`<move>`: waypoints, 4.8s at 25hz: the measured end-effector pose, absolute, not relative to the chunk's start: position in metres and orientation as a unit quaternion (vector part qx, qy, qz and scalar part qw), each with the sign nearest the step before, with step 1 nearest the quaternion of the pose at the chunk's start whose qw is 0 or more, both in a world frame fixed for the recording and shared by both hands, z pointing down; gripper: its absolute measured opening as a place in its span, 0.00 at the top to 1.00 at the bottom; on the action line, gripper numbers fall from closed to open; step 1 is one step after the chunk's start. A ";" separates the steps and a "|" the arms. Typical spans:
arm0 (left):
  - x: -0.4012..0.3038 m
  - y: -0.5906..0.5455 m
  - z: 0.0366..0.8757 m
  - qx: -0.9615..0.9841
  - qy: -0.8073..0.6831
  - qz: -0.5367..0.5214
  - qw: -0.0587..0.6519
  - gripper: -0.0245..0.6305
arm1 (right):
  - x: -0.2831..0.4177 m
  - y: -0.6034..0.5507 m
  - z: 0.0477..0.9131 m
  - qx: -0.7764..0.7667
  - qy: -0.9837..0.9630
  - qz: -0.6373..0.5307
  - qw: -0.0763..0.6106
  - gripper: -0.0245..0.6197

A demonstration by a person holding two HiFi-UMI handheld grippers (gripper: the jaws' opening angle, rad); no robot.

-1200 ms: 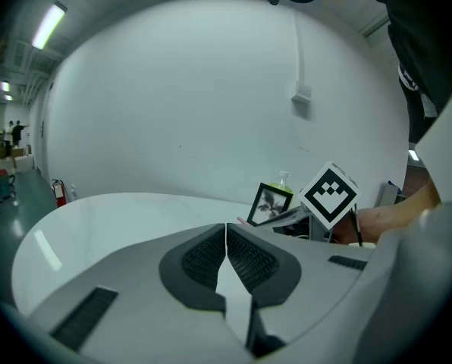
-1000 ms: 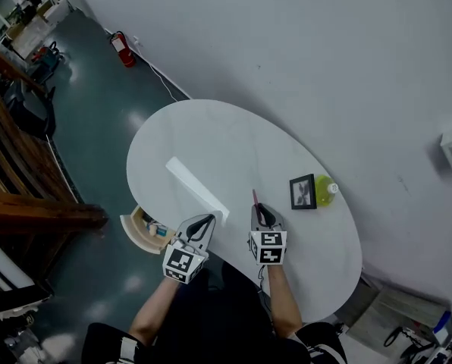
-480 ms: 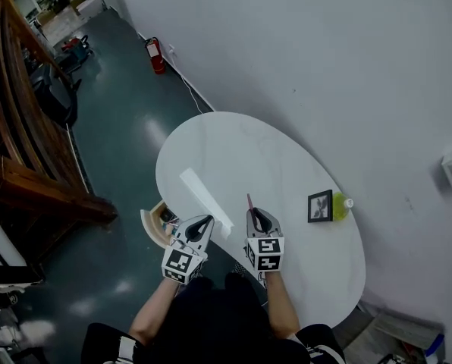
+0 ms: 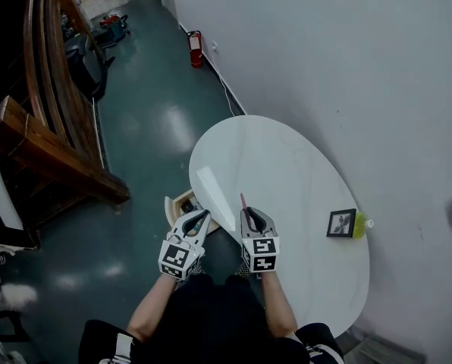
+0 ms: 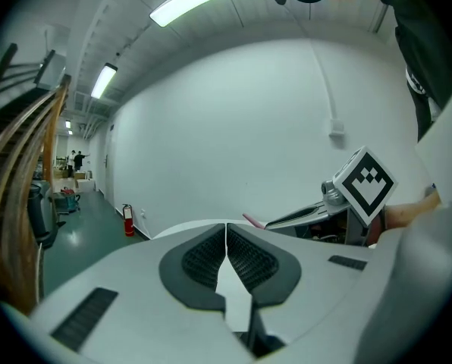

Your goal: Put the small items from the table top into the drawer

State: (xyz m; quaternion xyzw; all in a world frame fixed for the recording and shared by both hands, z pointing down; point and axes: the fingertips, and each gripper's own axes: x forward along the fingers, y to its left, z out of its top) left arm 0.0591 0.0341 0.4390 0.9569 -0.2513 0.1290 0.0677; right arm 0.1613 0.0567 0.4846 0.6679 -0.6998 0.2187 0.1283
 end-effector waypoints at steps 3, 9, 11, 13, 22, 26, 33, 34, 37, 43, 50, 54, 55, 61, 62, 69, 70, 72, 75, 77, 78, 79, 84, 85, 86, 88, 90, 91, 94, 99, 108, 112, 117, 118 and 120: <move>0.030 0.024 0.437 0.952 -0.271 0.124 0.070 0.93 | 0.130 0.042 0.482 0.650 -0.717 0.215 0.135 0.86; -0.030 0.004 0.435 0.942 -0.307 0.117 0.074 0.93 | 0.071 0.016 0.479 0.623 -0.741 0.205 0.145 0.86; -0.050 -0.002 0.433 0.939 -0.317 0.112 0.076 0.93 | 0.051 0.008 0.477 0.615 -0.748 0.203 0.147 0.86; -0.069 -0.007 0.433 0.936 -0.325 0.108 0.078 0.93 | 0.033 0.001 0.476 0.609 -0.753 0.200 0.152 0.86; -0.142 -0.019 0.437 0.935 -0.332 0.096 0.085 0.93 | -0.040 -0.014 0.479 0.605 -0.756 0.193 0.162 0.86; -0.157 -0.022 0.439 0.936 -0.326 0.096 0.086 0.93 | -0.056 -0.012 0.483 0.607 -0.751 0.197 0.168 0.86; -0.162 -0.024 0.464 0.931 -0.334 0.099 0.113 0.93 | -0.061 -0.011 0.508 0.593 -0.753 0.215 0.190 0.86; -0.161 -0.026 0.468 0.929 -0.336 0.101 0.116 0.93 | -0.060 -0.013 0.512 0.589 -0.754 0.218 0.194 0.86; -0.160 -0.034 0.477 0.923 -0.347 0.111 0.126 0.93 | -0.055 -0.019 0.528 0.579 -0.756 0.228 0.205 0.86; -0.164 -0.043 0.519 0.909 -0.366 0.131 0.153 0.93 | -0.048 -0.029 0.570 0.556 -0.761 0.250 0.224 0.86; -0.162 -0.043 0.579 0.893 -0.378 0.156 0.185 0.93 | -0.050 -0.013 0.636 0.526 -0.760 0.294 0.246 0.86; -0.161 -0.033 0.611 0.884 -0.381 0.171 0.210 0.93 | -0.049 0.000 0.669 0.512 -0.756 0.316 0.257 0.86; -0.161 -0.031 0.619 0.882 -0.382 0.174 0.216 0.93 | -0.048 0.002 0.677 0.510 -0.755 0.320 0.259 0.86; -0.153 -0.023 0.655 0.876 -0.377 0.183 0.241 0.93 | -0.044 0.004 0.716 0.500 -0.751 0.334 0.272 0.86; -0.153 -0.023 0.658 0.875 -0.376 0.183 0.243 0.93 | -0.045 0.003 0.720 0.499 -0.751 0.335 0.274 0.86; -0.152 -0.029 0.660 0.871 -0.381 0.185 0.248 0.93 | -0.049 -0.017 0.757 0.487 -0.748 0.344 0.292 0.86; -0.152 -0.029 0.660 0.871 -0.381 0.185 0.248 0.93 | -0.051 -0.022 0.763 0.483 -0.748 0.347 0.295 0.86; -0.152 -0.029 0.661 0.871 -0.380 0.186 0.249 0.93 | -0.054 -0.032 0.773 0.477 -0.748 0.351 0.301 0.86; -0.153 -0.029 0.662 0.870 -0.380 0.189 0.250 0.93 | -0.059 -0.046 0.791 0.467 -0.748 0.349 0.317 0.86; -0.155 -0.031 0.662 0.867 -0.384 0.192 0.251 0.93 | -0.061 -0.052 0.807 0.460 -0.746 0.348 0.331 0.86; -0.156 -0.032 0.663 0.866 -0.386 0.194 0.253 0.93 | -0.063 -0.054 0.816 0.457 -0.745 0.351 0.338 0.86; -0.157 -0.031 0.664 0.865 -0.387 0.194 0.254 0.93 | -0.064 -0.056 0.822 0.452 -0.742 0.355 0.343 0.86; -0.163 -0.033 0.665 0.862 -0.391 0.192 0.258 0.93 | -0.072 -0.062 0.842 0.434 -0.736 0.371 0.363 0.86; -0.165 -0.033 0.665 0.861 -0.393 0.192 0.258 0.93 | -0.073 -0.063 0.845 0.432 -0.735 0.372 0.366 0.86; -0.165 -0.033 0.666 0.861 -0.394 0.193 0.258 0.93 | -0.074 -0.063 0.848 0.430 -0.735 0.373 0.369 0.86; -0.165 -0.031 0.668 0.861 -0.392 0.194 0.260 0.93 | -0.075 -0.062 0.853 0.426 -0.733 0.377 0.373 0.86; -0.165 -0.029 0.669 0.861 -0.390 0.195 0.261 0.93 | -0.077 -0.061 0.855 0.424 -0.732 0.381 0.373 0.86; -0.165 -0.029 0.669 0.861 -0.390 0.194 0.261 0.93 | -0.078 -0.060 0.856 0.423 -0.732 0.383 0.372 0.86; -0.168 -0.029 0.672 0.860 -0.392 0.194 0.263 0.93 | -0.081 -0.058 0.856 0.420 -0.732 0.387 0.371 0.86; -0.169 -0.030 0.672 0.859 -0.395 0.191 0.264 0.93 | -0.081 -0.055 0.861 0.417 -0.730 0.392 0.372 0.86; -0.173 -0.025 0.667 0.859 -0.396 0.189 0.263 0.93 | -0.082 -0.045 0.859 0.421 -0.731 0.405 0.352 0.75; -0.175 -0.021 0.663 0.861 -0.397 0.186 0.258 0.93 | -0.081 -0.042 0.853 0.425 -0.733 0.399 0.351 0.74; -0.181 -0.019 0.653 0.863 -0.400 0.182 0.251 0.93 | -0.084 -0.045 0.836 0.430 -0.738 0.388 0.345 0.74; -0.181 -0.019 0.650 0.864 -0.400 0.181 0.248 0.93 | -0.085 -0.046 0.830 0.432 -0.741 0.385 0.343 0.74; -0.182 -0.018 0.644 0.865 -0.400 0.178 0.244 0.93 | -0.087 -0.047 0.816 0.434 -0.745 0.375 0.339 0.74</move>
